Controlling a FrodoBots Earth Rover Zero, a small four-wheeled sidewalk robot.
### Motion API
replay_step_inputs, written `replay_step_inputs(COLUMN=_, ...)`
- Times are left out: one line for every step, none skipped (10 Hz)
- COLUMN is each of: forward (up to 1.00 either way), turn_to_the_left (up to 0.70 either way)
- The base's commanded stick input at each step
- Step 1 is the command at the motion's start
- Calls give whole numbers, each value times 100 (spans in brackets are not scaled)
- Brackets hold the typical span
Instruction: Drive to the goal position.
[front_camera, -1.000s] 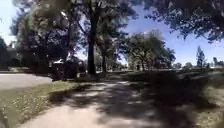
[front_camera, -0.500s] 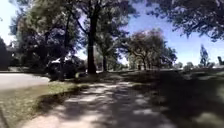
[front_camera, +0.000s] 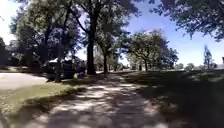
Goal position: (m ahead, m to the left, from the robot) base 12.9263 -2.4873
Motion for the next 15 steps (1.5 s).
replay_step_inputs(forward=85, turn_to_the_left=-34)
replay_step_inputs(forward=85, turn_to_the_left=-31)
replay_step_inputs(forward=85, turn_to_the_left=-15)
replay_step_inputs(forward=85, turn_to_the_left=-3)
replay_step_inputs(forward=85, turn_to_the_left=-2)
replay_step_inputs(forward=85, turn_to_the_left=-2)
replay_step_inputs(forward=85, turn_to_the_left=-2)
replay_step_inputs(forward=85, turn_to_the_left=-2)
replay_step_inputs(forward=85, turn_to_the_left=-2)
replay_step_inputs(forward=85, turn_to_the_left=-2)
replay_step_inputs(forward=85, turn_to_the_left=-2)
replay_step_inputs(forward=85, turn_to_the_left=-2)
replay_step_inputs(forward=85, turn_to_the_left=-2)
replay_step_inputs(forward=85, turn_to_the_left=-2)
replay_step_inputs(forward=85, turn_to_the_left=-2)
